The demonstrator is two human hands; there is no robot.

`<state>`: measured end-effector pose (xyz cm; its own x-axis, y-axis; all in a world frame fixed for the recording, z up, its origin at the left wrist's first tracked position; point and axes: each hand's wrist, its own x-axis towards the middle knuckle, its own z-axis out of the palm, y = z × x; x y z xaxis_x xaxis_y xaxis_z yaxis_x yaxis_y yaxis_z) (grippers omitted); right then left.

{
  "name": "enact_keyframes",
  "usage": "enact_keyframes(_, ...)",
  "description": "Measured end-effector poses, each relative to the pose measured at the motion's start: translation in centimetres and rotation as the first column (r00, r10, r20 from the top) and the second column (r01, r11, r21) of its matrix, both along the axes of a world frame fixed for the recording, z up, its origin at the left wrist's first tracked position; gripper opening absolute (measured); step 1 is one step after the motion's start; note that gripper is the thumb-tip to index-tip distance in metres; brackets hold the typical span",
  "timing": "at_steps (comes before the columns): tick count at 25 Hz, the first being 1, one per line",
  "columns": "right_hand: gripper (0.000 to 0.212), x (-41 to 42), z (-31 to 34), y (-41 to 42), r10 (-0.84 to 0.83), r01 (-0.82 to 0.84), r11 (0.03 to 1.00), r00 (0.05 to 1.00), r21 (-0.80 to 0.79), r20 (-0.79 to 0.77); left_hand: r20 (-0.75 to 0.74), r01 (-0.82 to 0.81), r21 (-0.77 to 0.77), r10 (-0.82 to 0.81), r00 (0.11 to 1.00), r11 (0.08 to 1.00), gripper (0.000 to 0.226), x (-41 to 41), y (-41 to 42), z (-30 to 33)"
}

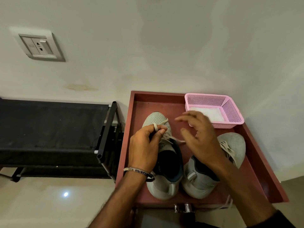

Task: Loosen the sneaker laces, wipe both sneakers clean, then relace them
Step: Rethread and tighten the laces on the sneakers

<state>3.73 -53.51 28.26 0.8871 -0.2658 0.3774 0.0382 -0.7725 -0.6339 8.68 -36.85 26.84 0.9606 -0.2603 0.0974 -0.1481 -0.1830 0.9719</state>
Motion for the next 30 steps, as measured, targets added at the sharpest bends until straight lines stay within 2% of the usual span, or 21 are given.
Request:
enact_keyframes(1, 0.024, 0.0, 0.2, 0.7, 0.174, -0.168, 0.978, 0.984, 0.123, -0.039, 0.006, 0.011, -0.009, -0.011, 1.000, 1.000, 0.014, 0.0, 0.1, 0.0)
enact_keyframes(2, 0.020, -0.1, 0.1, 1.2, 0.258, -0.238, 0.951, 0.963, 0.197, -0.081, 0.013, 0.024, -0.013, -0.023, 1.000, 1.000, 0.013, 0.1, 0.1, -0.1)
enact_keyframes(4, 0.012, -0.1, -0.1, 1.3, 0.208, -0.193, 0.969, 0.974, 0.155, -0.087, 0.023, 0.040, -0.003, -0.040, 0.999, 0.999, 0.013, 0.1, 0.2, -0.2)
enact_keyframes(6, 0.009, -0.1, 0.3, 1.1, 0.126, -0.126, 0.991, 0.992, 0.056, -0.003, 0.021, 0.052, 0.005, -0.052, 0.998, 0.999, 0.012, -0.1, 0.2, -0.1)
enact_keyframes(7, 0.010, -0.2, 0.7, 1.2, 0.116, -0.118, 0.991, 0.993, 0.065, 0.039, 0.016, 0.059, 0.005, -0.059, 0.998, 0.998, 0.012, -0.2, 0.2, -0.1)
enact_keyframes(9, 0.013, -0.5, 1.5, 1.9, 0.138, -0.151, 0.965, 0.988, 0.214, 0.071, -0.004, 0.073, -0.009, -0.073, 0.997, 0.997, 0.014, -0.2, 0.1, 0.1)
enact_keyframes(11, 0.012, -0.9, 1.7, 2.4, 0.185, -0.179, 0.913, 0.983, 0.366, 0.018, -0.054, 0.078, -0.095, -0.083, 0.995, 0.992, 0.014, 0.0, 0.0, 0.2)
enact_keyframes(12, 0.009, -1.1, 1.5, 2.4, 0.211, -0.192, 0.901, 0.978, 0.389, -0.005, -0.086, 0.073, -0.146, -0.087, 0.992, 0.987, 0.014, 0.1, 0.1, 0.3)
enact_keyframes(14, 0.003, -1.3, 1.0, 2.2, 0.233, -0.207, 0.912, 0.972, 0.353, -0.030, -0.120, 0.065, -0.200, -0.091, 0.989, 0.978, 0.013, 0.2, 0.2, 0.5)
enact_keyframes(16, 0.007, -1.2, 0.3, 2.0, 0.185, -0.171, 0.953, 0.982, 0.250, -0.032, -0.110, 0.081, -0.184, -0.102, 0.989, 0.980, 0.014, 0.2, 0.3, 0.6)
enact_keyframes(18, 0.013, -0.9, -0.4, 1.8, 0.141, -0.130, 0.968, 0.989, 0.215, -0.040, -0.042, 0.113, -0.134, -0.120, 0.992, 0.984, 0.018, 0.0, 0.3, 0.6)
enact_keyframes(21, 0.027, -0.6, -0.6, 1.7, 0.206, -0.137, 0.886, 0.972, 0.443, -0.112, 0.108, 0.145, -0.043, -0.140, 0.984, 0.989, 0.023, -0.4, 0.4, 0.8)
enact_keyframes(22, 0.030, -0.4, -0.5, 1.9, 0.210, -0.129, 0.879, 0.969, 0.459, -0.129, 0.160, 0.122, -0.004, -0.120, 0.980, 0.993, 0.025, -0.5, 0.4, 0.8)
enact_keyframes(24, 0.027, -0.1, -0.5, 2.3, 0.189, -0.126, 0.916, 0.973, 0.381, -0.132, 0.295, 0.033, 0.074, -0.053, 0.954, 0.997, 0.028, -0.6, 0.5, 0.8)
enact_keyframes(26, 0.023, 0.2, -0.5, 2.8, 0.167, -0.135, 0.955, 0.980, 0.262, -0.104, 0.394, -0.030, 0.140, -0.028, 0.919, 0.990, 0.022, -0.6, 0.4, 0.9)
enact_keyframes(28, 0.032, 0.3, -0.4, 3.0, 0.155, -0.138, 0.974, 0.985, 0.182, -0.082, 0.425, -0.068, 0.200, -0.024, 0.905, 0.978, 0.014, -0.7, 0.3, 0.9)
enact_keyframes(30, 0.039, 0.3, -0.4, 2.9, 0.137, -0.122, 0.978, 0.987, 0.169, -0.081, 0.408, -0.065, 0.209, -0.027, 0.912, 0.976, 0.011, -0.8, 0.2, 0.8)
